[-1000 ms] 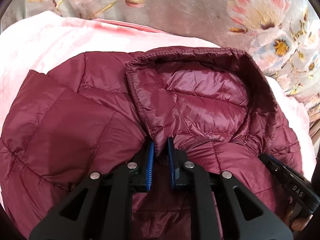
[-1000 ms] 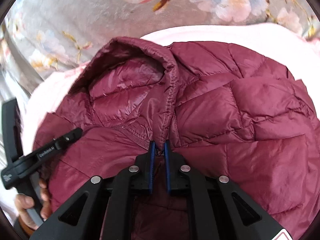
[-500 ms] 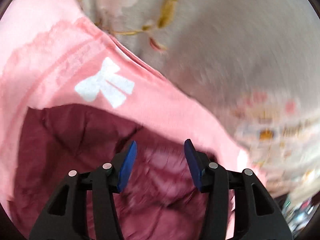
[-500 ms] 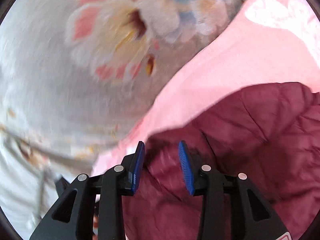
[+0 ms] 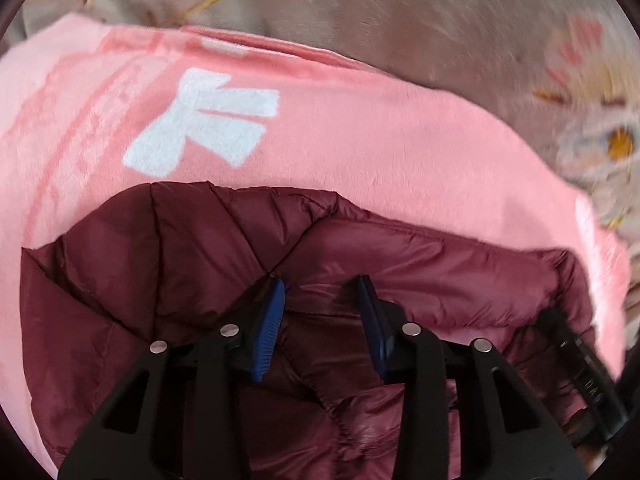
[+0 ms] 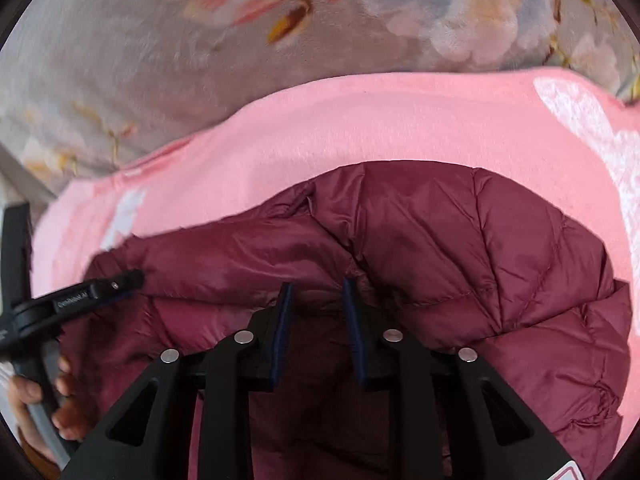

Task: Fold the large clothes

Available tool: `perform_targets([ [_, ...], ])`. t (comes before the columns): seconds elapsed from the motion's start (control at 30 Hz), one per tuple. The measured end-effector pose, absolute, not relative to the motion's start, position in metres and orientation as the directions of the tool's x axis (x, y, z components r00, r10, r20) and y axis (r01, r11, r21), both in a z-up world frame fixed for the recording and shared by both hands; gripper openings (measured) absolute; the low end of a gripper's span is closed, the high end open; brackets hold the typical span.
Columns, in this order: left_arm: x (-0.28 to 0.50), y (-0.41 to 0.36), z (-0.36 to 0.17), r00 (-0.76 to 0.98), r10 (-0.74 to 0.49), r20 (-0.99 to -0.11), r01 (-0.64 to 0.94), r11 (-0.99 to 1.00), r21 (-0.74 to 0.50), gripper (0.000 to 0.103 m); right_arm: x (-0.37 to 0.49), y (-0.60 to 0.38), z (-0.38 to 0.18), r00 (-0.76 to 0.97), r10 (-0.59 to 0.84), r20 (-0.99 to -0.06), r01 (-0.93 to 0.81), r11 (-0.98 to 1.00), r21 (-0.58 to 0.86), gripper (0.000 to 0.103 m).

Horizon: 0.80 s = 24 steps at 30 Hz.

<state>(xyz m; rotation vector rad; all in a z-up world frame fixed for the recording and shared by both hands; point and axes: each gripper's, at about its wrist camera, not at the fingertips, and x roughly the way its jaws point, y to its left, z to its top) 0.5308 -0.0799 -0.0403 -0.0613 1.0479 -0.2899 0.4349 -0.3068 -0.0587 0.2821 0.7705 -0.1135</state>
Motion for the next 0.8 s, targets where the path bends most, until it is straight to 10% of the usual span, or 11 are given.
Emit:
perform_targets([
  [0.8, 0.502, -0.100, -0.055, 0.663, -0.138, -0.736, 0.230, 0.973, 0.025, 0.038, 0.438, -0.286, -0.072, 0.730, -0.131, -0.671, 0.209, 0.977, 0.037, 0.022],
])
